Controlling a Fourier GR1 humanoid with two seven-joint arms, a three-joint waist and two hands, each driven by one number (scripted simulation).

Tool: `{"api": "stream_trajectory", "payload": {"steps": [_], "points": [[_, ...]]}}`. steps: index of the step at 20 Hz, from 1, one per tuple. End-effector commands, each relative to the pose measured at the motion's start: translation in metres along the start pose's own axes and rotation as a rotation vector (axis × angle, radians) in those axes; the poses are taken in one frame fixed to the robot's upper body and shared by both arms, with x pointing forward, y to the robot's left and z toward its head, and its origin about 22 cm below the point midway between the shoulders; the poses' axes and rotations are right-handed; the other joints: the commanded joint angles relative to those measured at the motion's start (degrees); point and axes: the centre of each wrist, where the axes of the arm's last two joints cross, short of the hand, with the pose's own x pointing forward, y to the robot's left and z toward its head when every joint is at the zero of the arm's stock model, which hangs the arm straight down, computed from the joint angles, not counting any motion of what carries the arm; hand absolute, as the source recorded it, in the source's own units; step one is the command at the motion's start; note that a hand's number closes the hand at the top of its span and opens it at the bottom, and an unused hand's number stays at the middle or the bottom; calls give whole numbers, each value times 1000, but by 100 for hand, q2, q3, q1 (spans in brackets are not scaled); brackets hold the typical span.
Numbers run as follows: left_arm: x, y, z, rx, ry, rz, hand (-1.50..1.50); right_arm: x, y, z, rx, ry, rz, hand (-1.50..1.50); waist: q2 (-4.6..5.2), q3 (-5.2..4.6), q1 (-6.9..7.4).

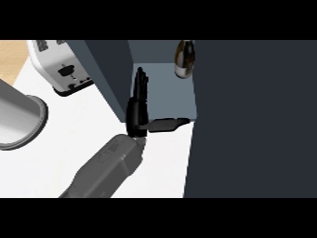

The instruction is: Pick up the wine, place it into the cabinet and close the cabinet

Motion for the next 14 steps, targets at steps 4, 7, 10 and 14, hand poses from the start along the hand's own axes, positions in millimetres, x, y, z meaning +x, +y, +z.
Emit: {"api": "stream_trajectory", "payload": {"steps": [4,7,10,14], "points": [[25,-4,39,-26,-38,11,-150,20,-4,10,-12,-33,10,-150,-5,0,127],[34,-13,59,-23,-28,35,-150,11,-5,11,-2,-21,-5,-150,3,1,106],[53,-12,83,-52,-20,81,-150,17,3,27,-21,-46,15,-150,-17,3,114],[70,-17,109,-1,-34,85,-150,18,2,9,-25,-42,-13,-150,-2,0,128]]}}
